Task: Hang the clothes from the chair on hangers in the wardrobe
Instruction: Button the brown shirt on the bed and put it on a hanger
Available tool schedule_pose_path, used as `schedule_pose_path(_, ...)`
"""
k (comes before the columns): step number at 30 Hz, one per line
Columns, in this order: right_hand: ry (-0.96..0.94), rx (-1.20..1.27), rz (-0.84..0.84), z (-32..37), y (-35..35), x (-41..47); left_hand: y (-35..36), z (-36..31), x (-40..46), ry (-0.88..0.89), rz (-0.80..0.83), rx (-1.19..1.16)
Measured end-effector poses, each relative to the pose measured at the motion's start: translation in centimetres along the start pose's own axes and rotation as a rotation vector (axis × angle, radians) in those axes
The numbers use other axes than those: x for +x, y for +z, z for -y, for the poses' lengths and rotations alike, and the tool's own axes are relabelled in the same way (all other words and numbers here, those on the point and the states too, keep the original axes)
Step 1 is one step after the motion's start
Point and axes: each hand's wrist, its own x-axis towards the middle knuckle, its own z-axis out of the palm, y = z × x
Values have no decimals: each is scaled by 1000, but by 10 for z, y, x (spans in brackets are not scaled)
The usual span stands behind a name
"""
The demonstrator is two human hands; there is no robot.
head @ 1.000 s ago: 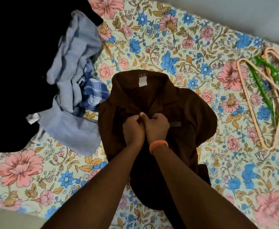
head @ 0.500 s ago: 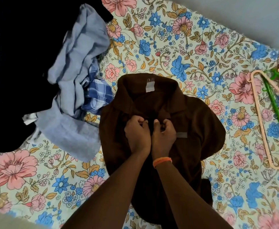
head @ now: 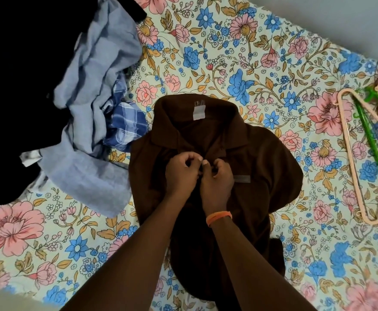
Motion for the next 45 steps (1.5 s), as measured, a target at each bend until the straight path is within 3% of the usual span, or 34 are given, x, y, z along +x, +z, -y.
schedule_pose_path(3,40,51,12,-1,3,0,-9,5,-2,-3,80,-44)
schedule_pose_path(10,208,434,140,13,-16,-9,-9,5,-3,-26,71,-85)
schedule_pose_path(14,279,520,177,14,-25,-8,-11,4,-5,-45,88,-96)
schedule_pose_path(22,330,505,192,15,-20,-2,-22,-1,-3,-95,194,-195)
schedule_pose_path(28,274,406,184,12,-18,-1,-17,-5,5,-87,134,-44)
schedule_pose_path(31,249,343,148,12,-15,-4,-14,-5,6,11,96,94)
schedule_pose_path(34,286,336,64,14,-11,-2,-11,-1,6,48,77,174)
schedule_pose_path(41,402,400,141,20,-22,17,-4,11,7,70,85,301)
schedule_pose_path(45,486,492,141,24,-26,23,-3,9,0,80,44,249)
